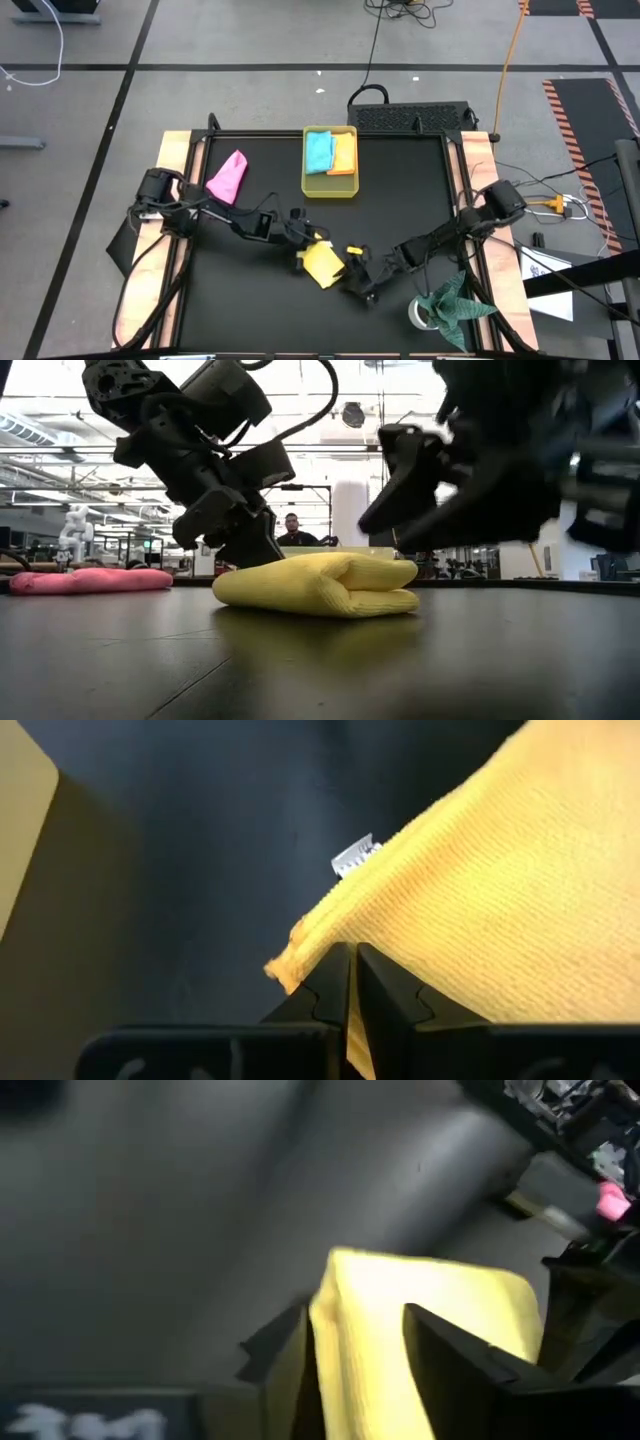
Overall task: Fold microfiber towels
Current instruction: Fold the yellow towel, then put the yellow towel into the yellow bin
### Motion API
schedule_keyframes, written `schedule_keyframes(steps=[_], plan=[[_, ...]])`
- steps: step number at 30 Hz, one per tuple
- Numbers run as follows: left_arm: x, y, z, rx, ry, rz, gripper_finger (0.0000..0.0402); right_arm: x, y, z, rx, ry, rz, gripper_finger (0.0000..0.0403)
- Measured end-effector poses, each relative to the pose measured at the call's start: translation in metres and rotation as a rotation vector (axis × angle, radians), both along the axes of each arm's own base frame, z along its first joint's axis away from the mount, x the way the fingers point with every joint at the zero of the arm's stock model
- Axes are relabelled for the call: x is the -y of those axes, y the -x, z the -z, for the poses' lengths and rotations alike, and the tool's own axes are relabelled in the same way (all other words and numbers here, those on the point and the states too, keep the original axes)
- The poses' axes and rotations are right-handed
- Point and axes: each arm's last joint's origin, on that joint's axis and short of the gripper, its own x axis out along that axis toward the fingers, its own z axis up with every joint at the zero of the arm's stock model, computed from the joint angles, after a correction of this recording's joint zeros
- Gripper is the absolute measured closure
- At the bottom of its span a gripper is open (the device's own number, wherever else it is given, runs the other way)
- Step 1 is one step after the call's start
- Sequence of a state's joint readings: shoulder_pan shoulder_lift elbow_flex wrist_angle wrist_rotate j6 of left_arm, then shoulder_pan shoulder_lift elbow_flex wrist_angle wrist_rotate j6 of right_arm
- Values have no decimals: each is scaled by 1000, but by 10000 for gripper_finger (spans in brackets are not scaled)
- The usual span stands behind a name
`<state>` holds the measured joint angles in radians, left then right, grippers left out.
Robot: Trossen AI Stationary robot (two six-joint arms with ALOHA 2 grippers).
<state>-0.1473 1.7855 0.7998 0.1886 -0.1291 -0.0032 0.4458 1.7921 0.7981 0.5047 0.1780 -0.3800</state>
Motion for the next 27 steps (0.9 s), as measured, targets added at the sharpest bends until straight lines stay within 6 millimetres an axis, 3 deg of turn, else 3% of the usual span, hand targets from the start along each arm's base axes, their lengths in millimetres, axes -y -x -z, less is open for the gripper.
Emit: schedule_keyframes(steps=[4,10,20,27], plan=[[-4,0,0,-2,0,-11,376,5,-5,14,-24,88,-24,196],[-9,-1,1,-3,0,-27,376,13,-11,28,-40,175,-48,201],[-10,-4,0,28,28,-12,376,31,-19,29,-13,241,-6,281],[-7,-1,-12,44,16,-20,376,37,-20,31,-41,192,45,386]])
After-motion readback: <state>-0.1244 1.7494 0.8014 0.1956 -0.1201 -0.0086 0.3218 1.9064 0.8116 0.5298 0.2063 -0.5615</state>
